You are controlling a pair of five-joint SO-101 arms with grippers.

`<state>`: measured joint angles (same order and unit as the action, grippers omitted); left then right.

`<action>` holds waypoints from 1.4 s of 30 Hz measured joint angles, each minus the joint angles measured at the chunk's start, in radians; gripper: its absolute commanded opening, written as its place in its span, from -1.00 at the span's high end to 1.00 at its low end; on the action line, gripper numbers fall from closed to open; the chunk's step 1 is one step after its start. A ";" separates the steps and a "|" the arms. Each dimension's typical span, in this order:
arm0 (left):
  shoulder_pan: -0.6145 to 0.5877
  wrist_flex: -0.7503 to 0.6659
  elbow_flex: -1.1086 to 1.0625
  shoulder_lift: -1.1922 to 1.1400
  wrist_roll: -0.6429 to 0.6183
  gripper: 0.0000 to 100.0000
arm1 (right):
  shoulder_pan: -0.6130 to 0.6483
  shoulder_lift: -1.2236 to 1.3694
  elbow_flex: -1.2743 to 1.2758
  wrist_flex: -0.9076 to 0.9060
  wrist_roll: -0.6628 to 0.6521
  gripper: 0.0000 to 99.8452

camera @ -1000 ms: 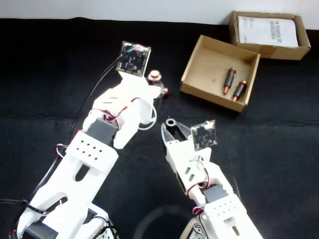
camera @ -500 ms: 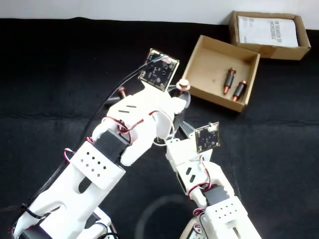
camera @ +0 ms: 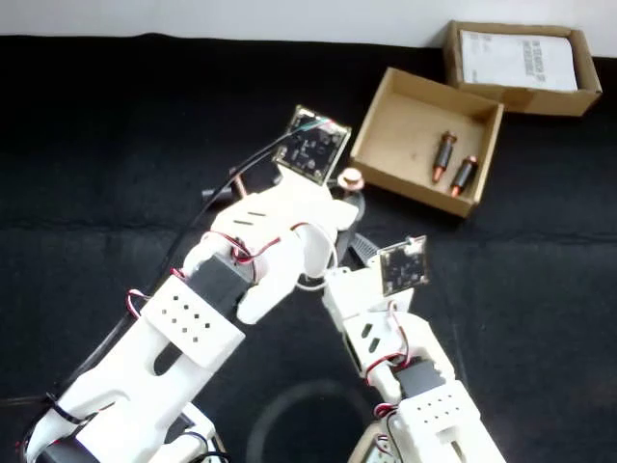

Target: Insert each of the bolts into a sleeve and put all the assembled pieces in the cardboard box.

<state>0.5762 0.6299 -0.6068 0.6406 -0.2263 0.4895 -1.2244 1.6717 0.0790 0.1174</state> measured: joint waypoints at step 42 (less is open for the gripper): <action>-0.026 -0.408 -0.273 0.002 0.000 0.98 | -0.015 0.000 0.000 -0.002 0.000 0.98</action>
<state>0.5501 0.2217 -0.8800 0.6421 -0.2263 0.4741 -1.2244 1.6717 0.0775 0.1174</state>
